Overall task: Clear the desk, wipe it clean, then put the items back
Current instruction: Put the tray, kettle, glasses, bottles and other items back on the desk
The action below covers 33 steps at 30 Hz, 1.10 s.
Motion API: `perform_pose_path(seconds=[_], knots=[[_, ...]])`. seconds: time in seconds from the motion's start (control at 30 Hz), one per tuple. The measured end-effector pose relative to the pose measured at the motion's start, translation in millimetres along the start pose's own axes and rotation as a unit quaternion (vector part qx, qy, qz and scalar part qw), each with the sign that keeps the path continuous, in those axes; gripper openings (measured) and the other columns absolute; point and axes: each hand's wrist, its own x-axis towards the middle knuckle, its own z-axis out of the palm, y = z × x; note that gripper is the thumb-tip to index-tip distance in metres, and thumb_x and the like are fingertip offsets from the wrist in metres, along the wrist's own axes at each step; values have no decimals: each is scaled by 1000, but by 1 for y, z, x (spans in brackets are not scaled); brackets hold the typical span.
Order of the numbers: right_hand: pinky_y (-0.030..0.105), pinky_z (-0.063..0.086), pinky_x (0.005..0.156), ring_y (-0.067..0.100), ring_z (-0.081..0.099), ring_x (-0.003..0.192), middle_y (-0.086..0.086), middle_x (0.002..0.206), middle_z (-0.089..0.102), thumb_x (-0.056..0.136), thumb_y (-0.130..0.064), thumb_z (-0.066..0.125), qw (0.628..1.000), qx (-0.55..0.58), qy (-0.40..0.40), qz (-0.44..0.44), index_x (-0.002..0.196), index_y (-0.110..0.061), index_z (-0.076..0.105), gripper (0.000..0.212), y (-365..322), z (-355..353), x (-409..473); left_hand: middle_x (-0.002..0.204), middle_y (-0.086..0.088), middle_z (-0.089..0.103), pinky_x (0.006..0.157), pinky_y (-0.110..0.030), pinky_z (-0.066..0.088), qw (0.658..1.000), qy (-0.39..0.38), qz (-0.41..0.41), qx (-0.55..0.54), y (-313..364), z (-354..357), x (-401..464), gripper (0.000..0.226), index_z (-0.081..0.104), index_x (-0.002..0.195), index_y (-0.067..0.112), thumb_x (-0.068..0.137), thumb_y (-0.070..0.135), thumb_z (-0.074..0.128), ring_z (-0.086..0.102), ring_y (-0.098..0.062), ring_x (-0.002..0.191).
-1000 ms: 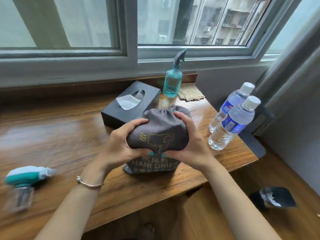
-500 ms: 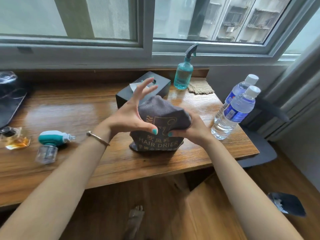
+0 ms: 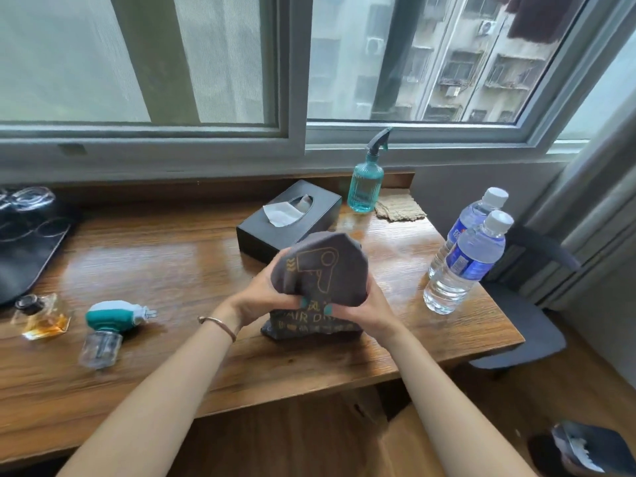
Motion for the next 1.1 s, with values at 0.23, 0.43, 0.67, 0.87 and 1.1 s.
perform_pose_path(seconds=[0.23, 0.43, 0.67, 0.87, 1.1], knots=[[30, 58, 72, 22, 70, 94, 3, 97, 74, 55, -11, 91, 997, 36, 49, -43, 106, -16, 63, 58, -34, 16, -8, 104, -11, 72, 80, -36, 56, 985, 131, 39, -105, 5, -7, -16, 88, 62, 112, 11, 36, 36, 97, 68, -30, 101], [27, 57, 67, 16, 70, 86, -2, 91, 72, 58, -4, 85, 992, 56, 31, -109, 102, -16, 60, 52, -104, 78, 10, 87, -1, 75, 71, -26, 54, 980, 148, 122, -49, 76, -73, -39, 53, 65, 101, 7, 56, 26, 84, 70, -16, 85], [33, 59, 74, 15, 71, 89, -6, 91, 73, 74, 1, 78, 983, 8, 22, -181, 100, -21, 61, 38, -177, 198, 56, 83, 4, 74, 72, -26, 54, 969, 183, 169, -5, 151, -195, -85, 10, 67, 97, 14, 88, 10, 67, 71, -11, 82], [34, 57, 73, 15, 71, 84, -4, 87, 75, 72, 0, 81, 979, 18, 29, -201, 98, -17, 65, 35, -197, 323, 96, 92, -1, 75, 75, -31, 56, 962, 197, 187, 12, 174, -313, -138, 24, 71, 98, 20, 75, 25, 75, 71, -19, 89], [48, 56, 88, 30, 67, 104, 12, 111, 70, 66, -22, 82, 983, 15, -1, -181, 110, -19, 61, 49, -199, 436, 124, 101, -6, 74, 82, -34, 57, 960, 222, 172, 17, 170, -420, -196, 28, 71, 98, 18, 73, 29, 77, 70, -20, 95]])
